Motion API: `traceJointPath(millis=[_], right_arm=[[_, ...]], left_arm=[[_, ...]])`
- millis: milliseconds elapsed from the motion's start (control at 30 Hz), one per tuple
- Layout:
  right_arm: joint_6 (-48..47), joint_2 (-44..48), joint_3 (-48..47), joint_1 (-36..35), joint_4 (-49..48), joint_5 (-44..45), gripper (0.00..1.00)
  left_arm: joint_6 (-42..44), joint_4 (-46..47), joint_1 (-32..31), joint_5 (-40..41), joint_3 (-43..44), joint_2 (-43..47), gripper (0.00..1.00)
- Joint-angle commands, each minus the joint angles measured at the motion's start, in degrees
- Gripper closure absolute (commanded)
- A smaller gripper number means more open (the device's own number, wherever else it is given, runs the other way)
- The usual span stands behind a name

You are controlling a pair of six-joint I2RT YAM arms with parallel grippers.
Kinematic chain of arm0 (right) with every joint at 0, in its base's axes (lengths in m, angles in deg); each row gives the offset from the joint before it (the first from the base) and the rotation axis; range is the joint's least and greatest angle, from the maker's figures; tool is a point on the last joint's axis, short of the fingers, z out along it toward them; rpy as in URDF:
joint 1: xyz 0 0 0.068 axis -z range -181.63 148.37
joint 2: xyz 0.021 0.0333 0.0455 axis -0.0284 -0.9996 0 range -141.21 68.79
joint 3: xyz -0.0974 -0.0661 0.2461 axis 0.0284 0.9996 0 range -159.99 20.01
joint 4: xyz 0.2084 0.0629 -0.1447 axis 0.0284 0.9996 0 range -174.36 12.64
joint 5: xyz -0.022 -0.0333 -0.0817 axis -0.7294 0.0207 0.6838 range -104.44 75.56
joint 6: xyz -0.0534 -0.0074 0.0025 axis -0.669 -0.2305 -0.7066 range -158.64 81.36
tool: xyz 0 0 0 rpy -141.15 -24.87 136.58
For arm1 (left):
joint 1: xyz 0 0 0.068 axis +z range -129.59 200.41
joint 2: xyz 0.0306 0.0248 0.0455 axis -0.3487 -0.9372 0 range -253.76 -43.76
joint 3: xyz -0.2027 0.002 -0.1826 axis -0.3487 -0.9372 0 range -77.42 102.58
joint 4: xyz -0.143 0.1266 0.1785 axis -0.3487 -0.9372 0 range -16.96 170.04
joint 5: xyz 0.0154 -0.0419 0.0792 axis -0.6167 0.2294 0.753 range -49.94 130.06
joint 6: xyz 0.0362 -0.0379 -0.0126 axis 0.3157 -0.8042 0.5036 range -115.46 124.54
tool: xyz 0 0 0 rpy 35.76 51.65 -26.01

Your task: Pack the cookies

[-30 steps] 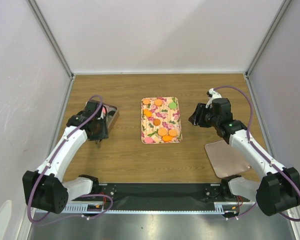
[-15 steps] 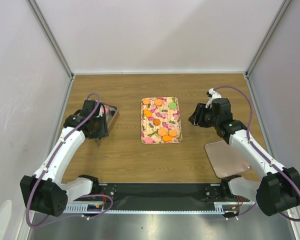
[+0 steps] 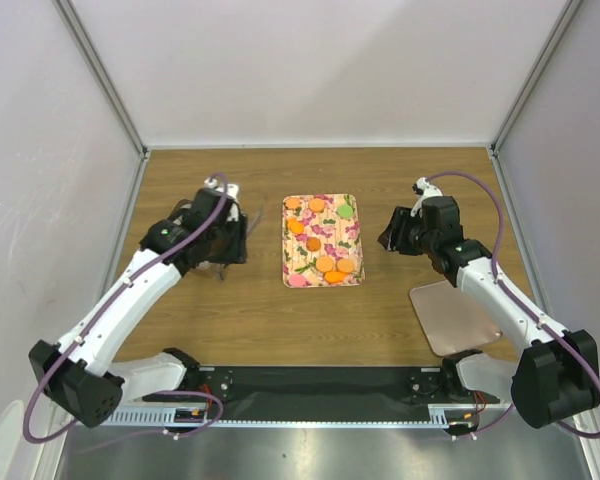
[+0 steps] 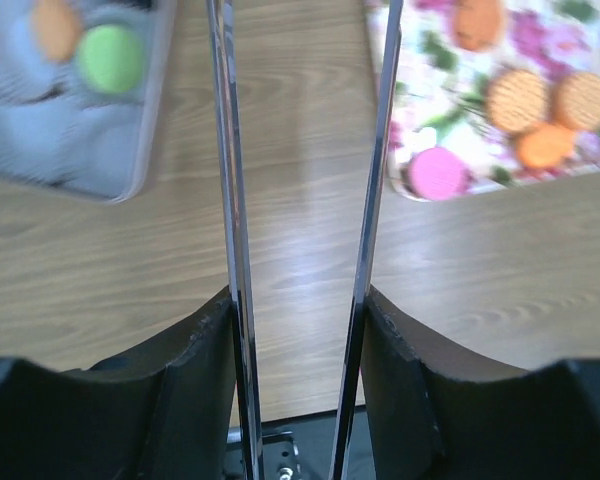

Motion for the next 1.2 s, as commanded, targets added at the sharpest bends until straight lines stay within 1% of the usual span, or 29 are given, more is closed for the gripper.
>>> traceJointPath(millis=[0, 100, 200, 300, 400, 800, 1167], right_arm=[[-0.91, -0.43, -1.69, -0.24, -0.57, 1.96, 0.48], [-1.0, -0.61, -1.78, -0.32, -0.22, 2.67, 0.48], [-1.09, -0.87, -1.78, -0.06, -0.3, 2.93, 0.48], [-1.09, -1.05, -1.86, -0.06, -0.3, 2.85, 0.48], [-1.09, -1.13, -1.86, -0.06, -0.3, 2.76, 0.48], [-0.82, -0.08, -1.69, -0.06, -0.65, 1.35, 0.49], [-0.56, 1.41, -1.51, -0.23, -0.65, 0.3, 0.48]], left_arm=[[-2.42, 3.03, -4.74, 0.32, 2.74, -3.09, 0.48], [-3.39, 4.88, -10.35, 0.06, 2.56, -5.9, 0.48], [-4.27, 6.72, -13.88, 0.58, 2.04, -8.11, 0.47], [-5.06, 7.96, -18.71, 1.64, 1.51, -11.27, 0.46], [-5.76, 8.67, -20.91, 2.95, 1.77, -14.26, 0.45], [-6.12, 11.48, -22.07, 4.19, 1.68, -20.85, 0.46], [-6.29, 11.48, -22.15, 6.47, 3.53, -26.04, 0.49]])
